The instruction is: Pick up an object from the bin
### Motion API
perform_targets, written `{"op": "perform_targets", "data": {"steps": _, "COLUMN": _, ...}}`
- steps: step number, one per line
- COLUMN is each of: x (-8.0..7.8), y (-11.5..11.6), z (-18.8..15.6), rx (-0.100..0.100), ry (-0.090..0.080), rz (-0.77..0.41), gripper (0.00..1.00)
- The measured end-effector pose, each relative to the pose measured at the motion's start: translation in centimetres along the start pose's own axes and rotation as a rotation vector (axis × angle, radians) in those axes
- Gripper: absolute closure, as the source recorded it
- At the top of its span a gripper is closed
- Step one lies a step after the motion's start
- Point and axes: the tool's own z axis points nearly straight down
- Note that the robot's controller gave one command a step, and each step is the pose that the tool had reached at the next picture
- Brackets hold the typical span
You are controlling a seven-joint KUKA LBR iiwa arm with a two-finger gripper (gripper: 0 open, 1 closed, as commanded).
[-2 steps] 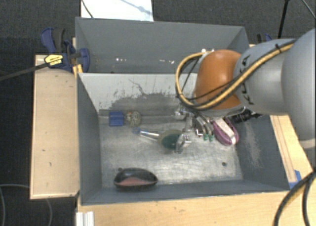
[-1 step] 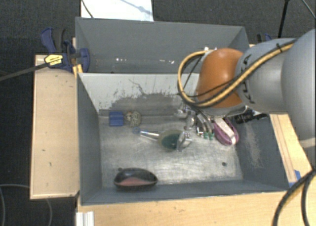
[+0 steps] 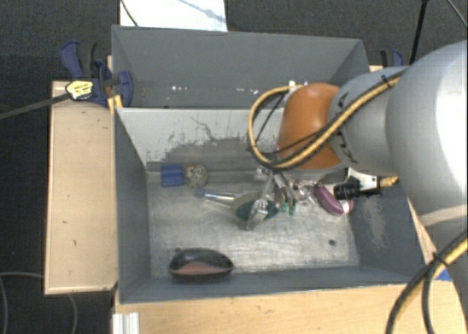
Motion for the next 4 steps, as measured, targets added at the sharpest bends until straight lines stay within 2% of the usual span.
{"op": "perform_targets", "data": {"steps": 1, "x": -0.1, "y": 0.0, "z": -0.2, "rx": 0.001, "ry": 0.001, "rz": -0.003, "gripper": 0.00}}
{"op": "perform_targets", "data": {"steps": 2, "x": -0.4, "y": 0.0, "z": -0.4, "rx": -0.001, "ry": -0.006, "rz": -0.005, "gripper": 1.00}}
{"op": "perform_targets", "data": {"steps": 3, "x": -0.5, "y": 0.0, "z": -1.5, "rx": 0.001, "ry": 0.002, "rz": -0.008, "gripper": 1.00}}
{"op": "perform_targets", "data": {"steps": 4, "x": -0.6, "y": 0.1, "z": -3.8, "rx": 0.000, "ry": 0.001, "rz": -0.011, "gripper": 1.00}}
